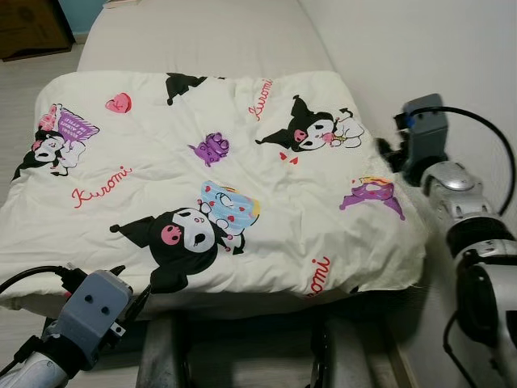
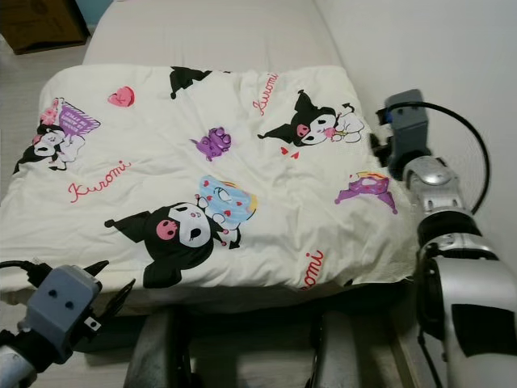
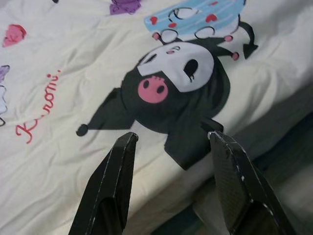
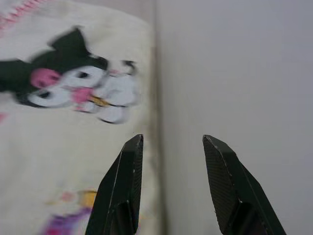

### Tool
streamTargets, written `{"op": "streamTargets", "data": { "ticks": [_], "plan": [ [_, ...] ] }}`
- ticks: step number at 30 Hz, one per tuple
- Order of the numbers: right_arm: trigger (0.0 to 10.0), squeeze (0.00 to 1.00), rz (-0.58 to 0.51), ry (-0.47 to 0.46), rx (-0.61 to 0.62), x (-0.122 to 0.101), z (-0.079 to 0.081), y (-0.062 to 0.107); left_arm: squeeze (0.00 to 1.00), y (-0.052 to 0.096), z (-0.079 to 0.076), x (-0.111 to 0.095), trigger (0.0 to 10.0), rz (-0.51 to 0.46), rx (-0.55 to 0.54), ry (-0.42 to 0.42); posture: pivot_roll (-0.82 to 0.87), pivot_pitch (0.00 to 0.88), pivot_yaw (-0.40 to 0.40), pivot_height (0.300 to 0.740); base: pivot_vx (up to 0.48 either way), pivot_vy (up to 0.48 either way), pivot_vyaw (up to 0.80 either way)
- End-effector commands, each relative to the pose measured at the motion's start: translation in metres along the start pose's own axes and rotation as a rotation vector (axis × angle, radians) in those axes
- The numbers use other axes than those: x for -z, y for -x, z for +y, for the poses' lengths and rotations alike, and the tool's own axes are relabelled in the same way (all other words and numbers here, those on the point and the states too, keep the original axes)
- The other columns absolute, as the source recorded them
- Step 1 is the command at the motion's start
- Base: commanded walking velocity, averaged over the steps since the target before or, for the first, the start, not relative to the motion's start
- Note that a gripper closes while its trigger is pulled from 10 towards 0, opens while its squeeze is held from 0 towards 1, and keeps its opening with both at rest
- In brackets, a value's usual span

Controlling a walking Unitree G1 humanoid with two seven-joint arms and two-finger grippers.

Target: Clean up the room

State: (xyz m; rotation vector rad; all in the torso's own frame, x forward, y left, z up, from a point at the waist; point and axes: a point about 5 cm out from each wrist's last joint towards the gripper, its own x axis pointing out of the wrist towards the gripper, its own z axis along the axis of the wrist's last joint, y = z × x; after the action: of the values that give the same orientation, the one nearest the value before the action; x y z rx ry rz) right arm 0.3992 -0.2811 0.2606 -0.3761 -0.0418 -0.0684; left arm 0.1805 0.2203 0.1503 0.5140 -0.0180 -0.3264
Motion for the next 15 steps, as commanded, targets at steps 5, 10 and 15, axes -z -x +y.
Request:
{"op": "streamTargets", "data": {
  "ticks": [5,10,15],
  "plan": [
    [10.0,0.00,0.108,0.101,-0.102,0.030,0.019,0.005,0.00,0.002,-0.003,0.004,10.0,0.027,0.020,-0.006,0.17,0.266,-0.014,0.541,0.000,0.000,0.00],
    [10.0,0.00,0.211,0.032,-0.125,0.067,0.041,0.015,0.00,0.000,-0.002,0.013,10.0,0.068,-0.050,0.036,0.15,0.256,-0.015,0.541,0.000,0.000,0.00],
    [10.0,0.00,0.186,-0.285,-0.156,0.066,0.072,0.011,0.00,-0.011,0.012,0.021,10.0,0.085,-0.297,0.234,0.10,0.223,-0.031,0.541,0.000,0.000,0.00]
  ]
}}
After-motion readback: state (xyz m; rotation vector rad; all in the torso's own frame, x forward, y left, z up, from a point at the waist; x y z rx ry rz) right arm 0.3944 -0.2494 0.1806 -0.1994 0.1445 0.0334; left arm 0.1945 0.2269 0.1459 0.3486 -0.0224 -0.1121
